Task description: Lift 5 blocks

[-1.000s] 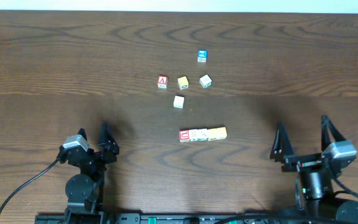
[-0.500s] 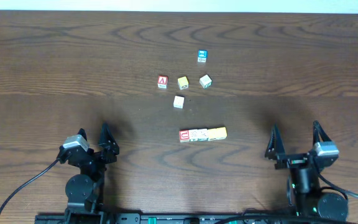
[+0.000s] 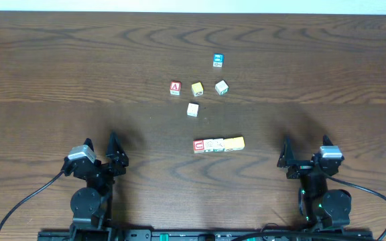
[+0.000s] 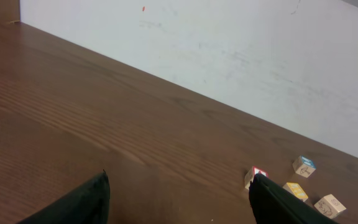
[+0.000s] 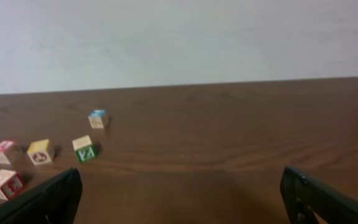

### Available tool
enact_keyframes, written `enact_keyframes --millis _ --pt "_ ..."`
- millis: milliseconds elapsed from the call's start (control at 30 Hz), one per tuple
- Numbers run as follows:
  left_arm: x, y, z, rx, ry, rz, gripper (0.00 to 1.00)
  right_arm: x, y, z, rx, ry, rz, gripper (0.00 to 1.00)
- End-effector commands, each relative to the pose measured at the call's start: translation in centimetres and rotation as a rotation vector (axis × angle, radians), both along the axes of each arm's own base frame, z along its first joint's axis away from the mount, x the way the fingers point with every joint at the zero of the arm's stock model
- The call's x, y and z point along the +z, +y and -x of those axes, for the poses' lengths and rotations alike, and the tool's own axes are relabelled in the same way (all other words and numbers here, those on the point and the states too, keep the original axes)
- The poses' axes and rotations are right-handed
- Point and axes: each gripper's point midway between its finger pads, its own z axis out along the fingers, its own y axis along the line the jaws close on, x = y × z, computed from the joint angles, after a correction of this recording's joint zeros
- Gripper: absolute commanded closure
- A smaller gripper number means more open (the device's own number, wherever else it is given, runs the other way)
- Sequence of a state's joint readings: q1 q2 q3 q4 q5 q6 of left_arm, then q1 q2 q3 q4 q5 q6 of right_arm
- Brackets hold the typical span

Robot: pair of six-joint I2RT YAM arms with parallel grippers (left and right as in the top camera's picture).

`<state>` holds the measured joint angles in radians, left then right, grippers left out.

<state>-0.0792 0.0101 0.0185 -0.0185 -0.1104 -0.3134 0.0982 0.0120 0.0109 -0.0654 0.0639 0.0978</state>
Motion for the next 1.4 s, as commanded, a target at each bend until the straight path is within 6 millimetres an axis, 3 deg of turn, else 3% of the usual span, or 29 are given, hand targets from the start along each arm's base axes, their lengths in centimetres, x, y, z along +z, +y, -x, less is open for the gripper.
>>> enact_keyframes --millis 0,1367 --pt "-1.65 0.39 0.14 0.018 0.054 -0.015 0.28 -0.21 -0.57 -0.01 -0.017 0.002 0.024 0.01" --pt "-1.65 0.39 0.14 0.018 0.054 -0.015 0.28 -0.33 -1.28 -0.02 -0.033 0.007 0.067 0.01"
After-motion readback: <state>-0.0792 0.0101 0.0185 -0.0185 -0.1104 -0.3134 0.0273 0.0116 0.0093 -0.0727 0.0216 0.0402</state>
